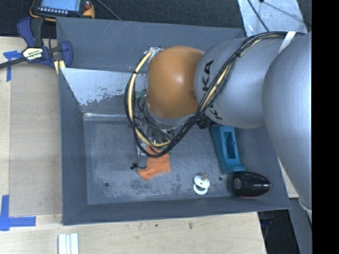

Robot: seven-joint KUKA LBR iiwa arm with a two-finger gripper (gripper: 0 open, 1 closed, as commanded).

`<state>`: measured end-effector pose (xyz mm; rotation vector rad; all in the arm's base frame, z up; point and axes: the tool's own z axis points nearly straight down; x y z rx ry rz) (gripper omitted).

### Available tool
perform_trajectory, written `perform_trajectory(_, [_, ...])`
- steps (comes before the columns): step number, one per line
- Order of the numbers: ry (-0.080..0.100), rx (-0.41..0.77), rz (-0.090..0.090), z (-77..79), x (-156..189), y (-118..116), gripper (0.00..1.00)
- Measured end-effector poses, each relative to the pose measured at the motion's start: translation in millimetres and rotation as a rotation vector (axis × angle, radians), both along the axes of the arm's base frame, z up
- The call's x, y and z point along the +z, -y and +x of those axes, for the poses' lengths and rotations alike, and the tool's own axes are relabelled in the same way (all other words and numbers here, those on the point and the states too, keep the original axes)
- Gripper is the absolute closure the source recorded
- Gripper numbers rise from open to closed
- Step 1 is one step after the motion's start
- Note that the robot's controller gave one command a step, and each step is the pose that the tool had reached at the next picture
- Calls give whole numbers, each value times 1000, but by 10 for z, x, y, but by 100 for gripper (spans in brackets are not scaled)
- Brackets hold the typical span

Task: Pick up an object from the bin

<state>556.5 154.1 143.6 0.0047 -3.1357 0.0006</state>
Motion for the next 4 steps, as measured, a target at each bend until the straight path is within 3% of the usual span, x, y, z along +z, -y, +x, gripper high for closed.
perform_trajectory(1, [8, -3, 1, 19, 48, 7, 0])
perform_trajectory(2, [15, 40, 4, -60, -368, 435, 0])
perform_trajectory(3, [2, 50, 0, -15, -594, 882, 0])
perform_trajectory(4, [11, -66, 0, 63, -557, 1077, 0])
